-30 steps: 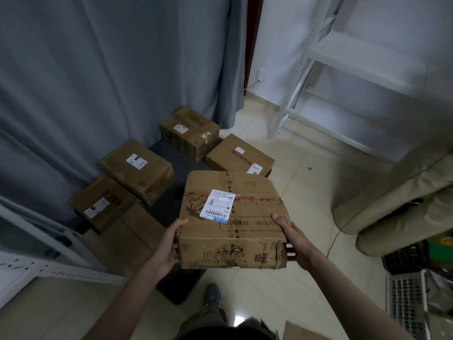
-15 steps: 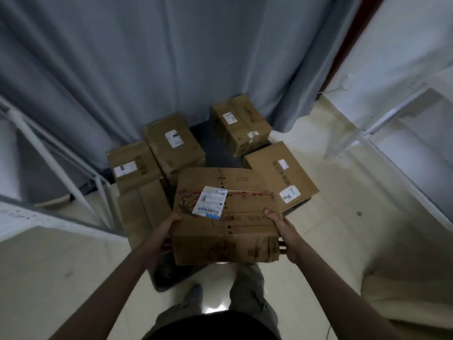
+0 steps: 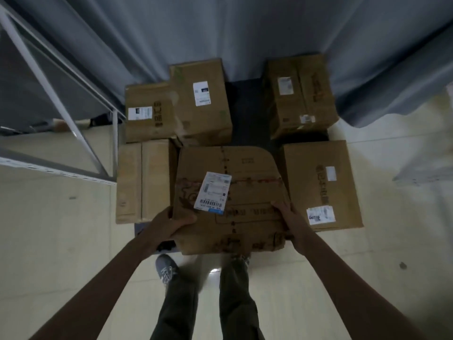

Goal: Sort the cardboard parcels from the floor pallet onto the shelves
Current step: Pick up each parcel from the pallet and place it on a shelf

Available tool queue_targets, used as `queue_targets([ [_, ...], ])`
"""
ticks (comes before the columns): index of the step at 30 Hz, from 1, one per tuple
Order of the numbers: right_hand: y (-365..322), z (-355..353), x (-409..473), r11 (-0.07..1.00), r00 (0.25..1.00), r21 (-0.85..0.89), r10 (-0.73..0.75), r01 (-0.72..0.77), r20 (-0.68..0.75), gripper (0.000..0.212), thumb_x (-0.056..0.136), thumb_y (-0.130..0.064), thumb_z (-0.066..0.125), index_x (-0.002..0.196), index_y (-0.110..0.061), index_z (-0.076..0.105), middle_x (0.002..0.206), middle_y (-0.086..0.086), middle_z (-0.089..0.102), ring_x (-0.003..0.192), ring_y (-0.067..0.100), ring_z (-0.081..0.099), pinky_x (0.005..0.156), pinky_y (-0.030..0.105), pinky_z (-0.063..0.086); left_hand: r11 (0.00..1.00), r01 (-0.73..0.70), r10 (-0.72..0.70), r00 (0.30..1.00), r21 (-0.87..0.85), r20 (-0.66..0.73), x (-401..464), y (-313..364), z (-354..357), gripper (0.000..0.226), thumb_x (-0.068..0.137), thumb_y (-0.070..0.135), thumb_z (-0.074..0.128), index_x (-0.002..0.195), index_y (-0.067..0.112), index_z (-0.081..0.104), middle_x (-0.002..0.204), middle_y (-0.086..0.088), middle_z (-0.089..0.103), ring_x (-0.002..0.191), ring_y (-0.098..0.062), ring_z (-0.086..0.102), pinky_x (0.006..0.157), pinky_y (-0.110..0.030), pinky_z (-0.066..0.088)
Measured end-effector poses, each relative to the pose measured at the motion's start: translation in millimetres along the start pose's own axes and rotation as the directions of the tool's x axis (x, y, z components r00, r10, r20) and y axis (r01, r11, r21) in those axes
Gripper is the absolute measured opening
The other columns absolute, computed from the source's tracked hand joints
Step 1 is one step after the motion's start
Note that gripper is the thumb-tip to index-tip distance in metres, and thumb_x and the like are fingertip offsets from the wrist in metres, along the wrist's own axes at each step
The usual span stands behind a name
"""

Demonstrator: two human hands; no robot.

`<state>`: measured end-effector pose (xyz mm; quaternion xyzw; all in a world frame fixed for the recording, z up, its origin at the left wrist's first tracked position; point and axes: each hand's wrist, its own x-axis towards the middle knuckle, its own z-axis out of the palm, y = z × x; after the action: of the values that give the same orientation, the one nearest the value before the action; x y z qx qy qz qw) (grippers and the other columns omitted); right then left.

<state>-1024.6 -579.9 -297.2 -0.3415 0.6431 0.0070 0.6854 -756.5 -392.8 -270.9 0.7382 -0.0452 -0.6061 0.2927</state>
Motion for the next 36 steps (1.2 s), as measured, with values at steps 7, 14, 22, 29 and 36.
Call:
queue_targets([
  [7, 13, 6, 187, 0.996, 0.998, -0.082, 0.047, -0.043, 0.043, 0.056, 0.096, -0.035, 0.065, 0.147, -0.035, 0.043, 0.133, 0.002, 0.061, 0.116, 0.026, 0.059, 0.097, 0.047, 0.051, 0.997, -0.077, 0.077, 0.996, 0.001, 0.044, 166, -35, 23, 0.062, 0.074, 0.007, 0.086, 0.122, 0.034, 0.059, 0.117, 0.010, 0.072, 0.106, -0.009, 0.069, 0.078, -0.020, 0.058],
  [14, 53, 17, 324, 0.992, 0.996, -0.120, 0.054, -0.046, 0.064, 0.072, 0.083, -0.030, 0.082, 0.143, -0.041, 0.044, 0.129, -0.007, 0.063, 0.115, 0.023, 0.061, 0.088, 0.051, 0.053, 0.999, -0.040, 0.040, 0.999, 0.016, 0.002, 316, -93, 36, 0.080, 0.072, 0.008, 0.088, 0.136, 0.032, 0.046, 0.122, 0.008, 0.066, 0.109, -0.012, 0.065, 0.069, -0.021, 0.058],
  [22, 73, 27, 408, 0.999, 0.997, -0.048, -0.007, 0.010, 0.072, 0.071, 0.087, -0.020, 0.078, 0.146, -0.035, 0.042, 0.135, -0.002, 0.061, 0.123, 0.027, 0.059, 0.099, 0.063, 0.050, 0.999, -0.022, 0.022, 0.999, 0.033, -0.024, 405, -126, 40, 0.095, 0.073, 0.016, 0.089, 0.146, 0.035, 0.031, 0.133, 0.011, 0.054, 0.118, -0.021, 0.058, 0.076, -0.041, 0.060],
  [29, 58, 61, 445, 0.995, 0.995, -0.077, -0.055, 0.061, 0.081, 0.063, 0.097, -0.022, 0.066, 0.149, -0.041, 0.037, 0.132, -0.007, 0.057, 0.116, 0.024, 0.057, 0.084, 0.060, 0.056, 0.983, -0.175, 0.161, 0.963, -0.049, -0.215, 440, -134, 29, 0.092, 0.077, -0.005, 0.078, 0.149, 0.032, 0.034, 0.121, 0.023, 0.050, 0.112, -0.007, 0.051, 0.076, -0.029, 0.055],
  [36, 68, 88, 467, 0.981, 0.987, -0.107, -0.160, 0.162, 0.031, 0.069, 0.102, -0.012, 0.056, 0.157, -0.040, 0.025, 0.149, -0.002, 0.048, 0.130, 0.026, 0.052, 0.101, 0.060, 0.049, 0.965, -0.260, 0.247, 0.919, -0.001, -0.308, 455, -149, 26, 0.105, 0.080, -0.015, 0.069, 0.160, 0.027, 0.015, 0.149, 0.011, 0.035, 0.136, -0.013, 0.038, 0.084, -0.020, 0.056],
])
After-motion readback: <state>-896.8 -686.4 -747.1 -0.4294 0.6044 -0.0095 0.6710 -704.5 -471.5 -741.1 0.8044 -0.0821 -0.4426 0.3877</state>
